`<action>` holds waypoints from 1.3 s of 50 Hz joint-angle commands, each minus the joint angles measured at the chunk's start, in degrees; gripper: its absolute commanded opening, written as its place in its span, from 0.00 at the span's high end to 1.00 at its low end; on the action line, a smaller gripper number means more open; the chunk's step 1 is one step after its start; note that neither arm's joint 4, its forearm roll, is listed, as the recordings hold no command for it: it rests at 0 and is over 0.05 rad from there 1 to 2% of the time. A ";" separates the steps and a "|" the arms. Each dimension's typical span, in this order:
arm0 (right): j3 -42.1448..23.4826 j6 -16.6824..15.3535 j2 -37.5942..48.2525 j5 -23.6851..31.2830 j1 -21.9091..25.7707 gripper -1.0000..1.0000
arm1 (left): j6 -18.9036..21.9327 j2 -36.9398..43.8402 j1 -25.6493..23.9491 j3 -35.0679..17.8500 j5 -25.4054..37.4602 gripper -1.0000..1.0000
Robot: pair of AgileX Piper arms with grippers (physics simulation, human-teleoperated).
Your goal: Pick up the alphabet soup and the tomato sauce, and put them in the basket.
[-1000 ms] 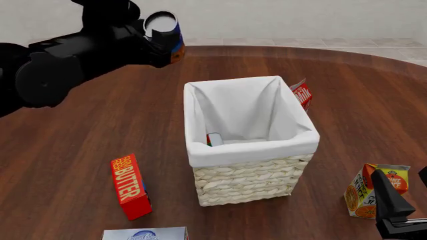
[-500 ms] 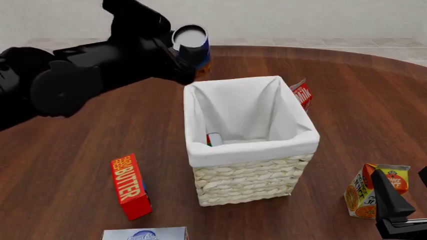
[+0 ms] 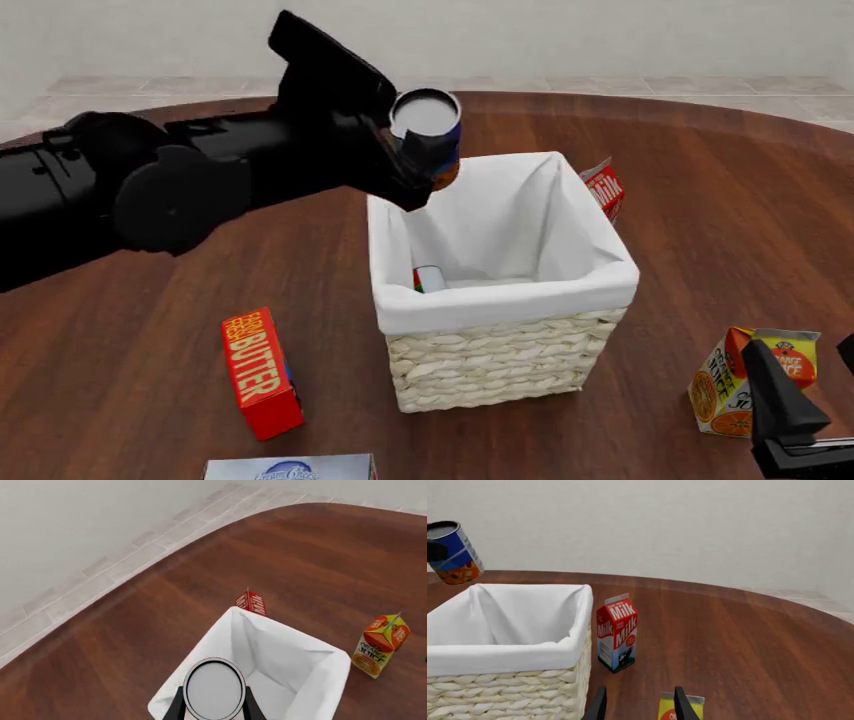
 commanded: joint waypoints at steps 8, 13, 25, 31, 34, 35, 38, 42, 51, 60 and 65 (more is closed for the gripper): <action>0.03 0.04 -0.38 0.41 -0.01 0.00 | 3.78 3.20 -2.61 -1.51 2.25 1.00; 0.03 0.04 -0.27 0.31 -0.01 0.00 | 3.99 3.89 -2.60 -2.02 2.81 1.00; 0.01 0.11 0.11 -0.07 -0.10 0.00 | 4.88 5.46 -3.19 -3.49 4.70 1.00; 0.00 0.13 0.34 -0.28 -0.12 0.00 | 5.10 6.00 -3.42 -4.04 5.36 1.00; 0.00 0.13 0.41 -0.36 -0.11 0.00 | 5.41 6.33 -3.72 -4.35 5.92 1.00; 0.00 0.13 0.42 -0.36 -0.11 0.00 | 5.41 6.33 -3.72 -4.35 5.92 1.00; -0.01 0.16 0.44 -0.38 -0.14 0.00 | 5.67 6.58 -3.95 -4.72 6.45 1.00; -0.03 0.17 -0.05 0.11 -0.13 0.00 | 6.15 6.91 -4.58 -4.85 7.04 1.00; -0.03 0.12 -0.33 0.37 -0.21 0.00 | 6.76 7.88 -5.24 -5.67 7.82 1.00; 0.01 0.12 -0.67 0.67 -0.30 0.00 | 7.34 9.42 -5.70 -6.98 9.00 1.00; 0.01 0.16 -0.61 0.60 -0.34 0.00 | 7.62 10.21 -6.10 -6.97 9.27 1.00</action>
